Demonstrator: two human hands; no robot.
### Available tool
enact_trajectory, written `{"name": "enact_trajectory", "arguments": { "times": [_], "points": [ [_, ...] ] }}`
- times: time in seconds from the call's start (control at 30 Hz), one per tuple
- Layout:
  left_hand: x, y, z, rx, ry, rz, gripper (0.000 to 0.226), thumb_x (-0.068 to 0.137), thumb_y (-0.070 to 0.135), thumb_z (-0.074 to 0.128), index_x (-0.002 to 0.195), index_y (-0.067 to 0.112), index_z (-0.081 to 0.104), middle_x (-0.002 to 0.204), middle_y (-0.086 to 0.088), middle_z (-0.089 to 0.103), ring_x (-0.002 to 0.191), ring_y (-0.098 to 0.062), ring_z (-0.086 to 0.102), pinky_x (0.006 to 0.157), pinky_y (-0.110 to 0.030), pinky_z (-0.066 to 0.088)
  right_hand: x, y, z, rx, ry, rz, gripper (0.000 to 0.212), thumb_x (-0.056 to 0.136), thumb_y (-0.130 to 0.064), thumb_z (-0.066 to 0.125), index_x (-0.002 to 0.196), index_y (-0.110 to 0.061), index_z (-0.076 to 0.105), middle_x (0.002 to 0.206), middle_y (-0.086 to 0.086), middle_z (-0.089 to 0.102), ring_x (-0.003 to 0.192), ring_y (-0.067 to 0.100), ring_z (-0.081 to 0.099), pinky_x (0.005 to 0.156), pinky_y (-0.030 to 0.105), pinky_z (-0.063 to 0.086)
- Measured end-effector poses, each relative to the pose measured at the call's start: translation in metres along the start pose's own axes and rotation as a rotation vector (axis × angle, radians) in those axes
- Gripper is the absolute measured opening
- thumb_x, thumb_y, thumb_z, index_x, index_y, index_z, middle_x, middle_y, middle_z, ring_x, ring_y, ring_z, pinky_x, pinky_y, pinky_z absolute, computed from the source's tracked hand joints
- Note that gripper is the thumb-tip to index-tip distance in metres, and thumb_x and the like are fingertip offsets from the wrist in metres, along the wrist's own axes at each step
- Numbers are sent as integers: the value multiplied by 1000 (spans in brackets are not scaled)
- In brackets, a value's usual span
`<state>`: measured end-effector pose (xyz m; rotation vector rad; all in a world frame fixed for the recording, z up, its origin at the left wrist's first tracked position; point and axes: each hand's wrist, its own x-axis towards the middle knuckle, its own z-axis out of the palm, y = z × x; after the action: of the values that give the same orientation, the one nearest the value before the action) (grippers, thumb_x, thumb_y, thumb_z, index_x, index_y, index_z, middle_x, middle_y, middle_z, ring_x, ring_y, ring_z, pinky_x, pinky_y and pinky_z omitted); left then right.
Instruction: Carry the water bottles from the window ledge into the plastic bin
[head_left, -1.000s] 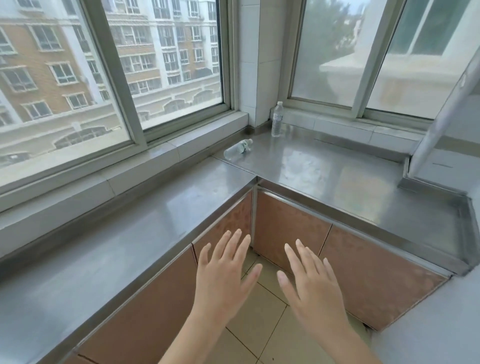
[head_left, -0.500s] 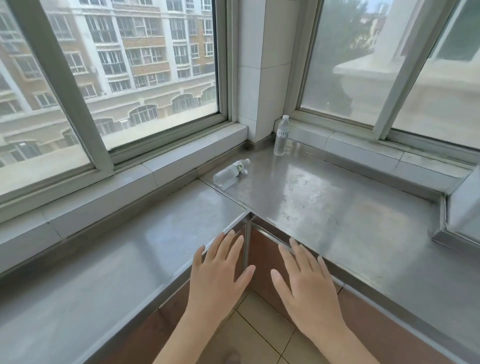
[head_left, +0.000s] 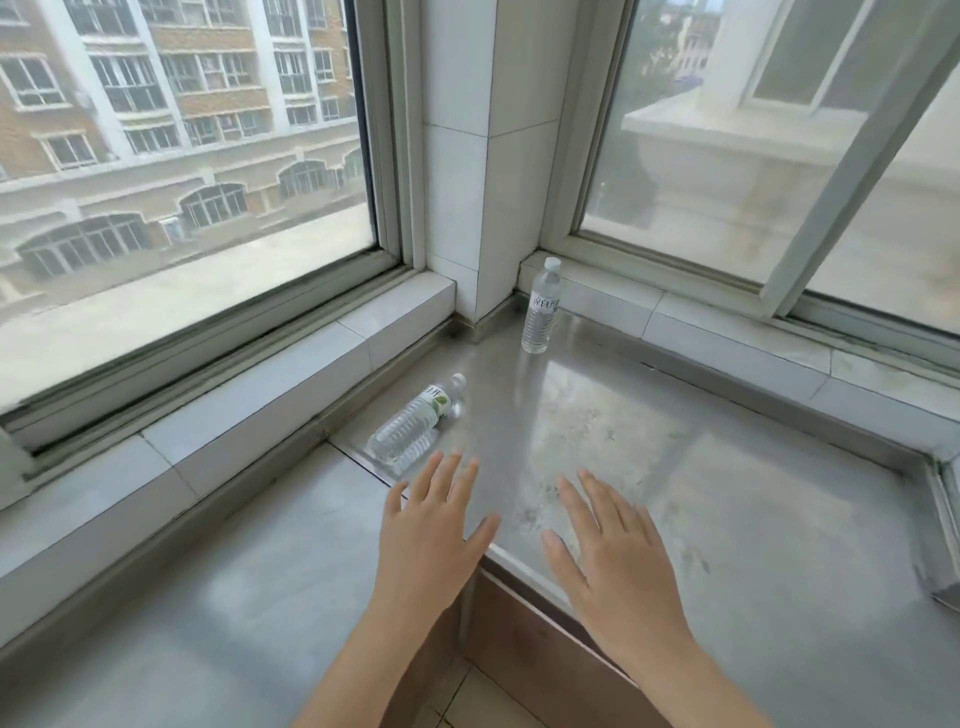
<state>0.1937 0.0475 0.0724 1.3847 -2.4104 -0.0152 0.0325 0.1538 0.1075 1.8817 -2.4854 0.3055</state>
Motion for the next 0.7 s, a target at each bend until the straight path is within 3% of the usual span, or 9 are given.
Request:
{"name": "enact_trajectory", "arguments": {
  "times": [0.1,0.27,0.4,0.57,0.7],
  "points": [
    [38,-18,12,0,-27,4,63,85,61,38,127,23,65,135,1,63,125,-21,59,93,-45,52,39,-1,10,5,-47,-2,74,92,-60,-3,147,-26,34,152,2,37,139,21,36,111,44,29],
    [88,-44,36,2,-53,-23,62,84,59,41,125,19,66,133,0,64,123,-23,61,90,-46,53,100,-2,25,-3,-93,-10,66,96,-56,9,139,-22,46,142,5,51,129,23,49,109,39,33],
    [125,-57,57,-3,-117,-63,61,82,58,42,122,19,68,129,-1,67,120,-23,63,86,-45,55,148,2,41,6,-103,-62,69,95,-58,7,143,-23,42,147,4,45,134,22,44,108,43,37],
    [171,-63,85,-2,-162,-103,60,80,58,43,120,21,67,128,2,67,120,-21,63,83,-43,56,209,9,62,46,-156,-92,68,96,-58,8,140,-21,45,145,4,48,131,22,47,106,38,24],
    [204,-69,118,9,-237,-135,58,75,55,54,122,21,63,125,0,67,116,-25,65,80,-45,55,252,21,78,65,-205,-110,67,96,-56,10,137,-20,49,139,6,54,124,24,54,102,36,25]
  ]
}}
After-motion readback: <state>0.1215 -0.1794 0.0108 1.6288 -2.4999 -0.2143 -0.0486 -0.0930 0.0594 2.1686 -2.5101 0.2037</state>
